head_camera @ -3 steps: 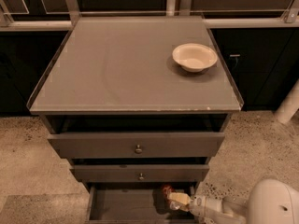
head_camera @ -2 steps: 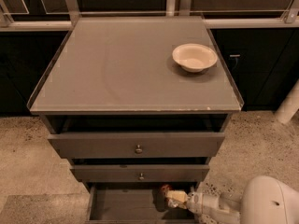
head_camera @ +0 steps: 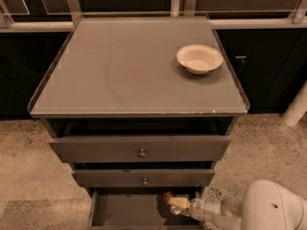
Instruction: Place coke can into bottom drawer
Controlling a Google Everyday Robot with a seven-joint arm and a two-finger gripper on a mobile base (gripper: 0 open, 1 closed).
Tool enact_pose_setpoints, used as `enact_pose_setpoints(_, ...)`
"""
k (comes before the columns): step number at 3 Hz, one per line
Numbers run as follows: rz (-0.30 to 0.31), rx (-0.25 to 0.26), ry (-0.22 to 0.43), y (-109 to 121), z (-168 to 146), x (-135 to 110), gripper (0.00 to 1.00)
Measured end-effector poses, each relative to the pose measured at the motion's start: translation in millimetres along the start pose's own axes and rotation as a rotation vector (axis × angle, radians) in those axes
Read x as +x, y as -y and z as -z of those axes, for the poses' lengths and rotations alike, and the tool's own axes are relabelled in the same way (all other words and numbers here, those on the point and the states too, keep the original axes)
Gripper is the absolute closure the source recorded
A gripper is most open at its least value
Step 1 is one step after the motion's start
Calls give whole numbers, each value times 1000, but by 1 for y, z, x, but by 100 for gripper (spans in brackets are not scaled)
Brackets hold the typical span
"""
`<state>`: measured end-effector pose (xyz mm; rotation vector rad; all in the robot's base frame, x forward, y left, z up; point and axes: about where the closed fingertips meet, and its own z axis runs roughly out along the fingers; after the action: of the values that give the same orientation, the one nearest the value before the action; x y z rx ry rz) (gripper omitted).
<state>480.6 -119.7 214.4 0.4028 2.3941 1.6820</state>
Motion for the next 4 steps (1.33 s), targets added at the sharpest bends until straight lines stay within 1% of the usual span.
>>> enact_pose_setpoints(1,0,0,0,0,0,0,82)
enact_pose_setpoints(2,-5,12,-5,1,-5,3,58)
enact_pose_setpoints(3,-7,41,10,2,-5,2,36)
enact_pose_setpoints(4,0,82,43,0,1,-1,12)
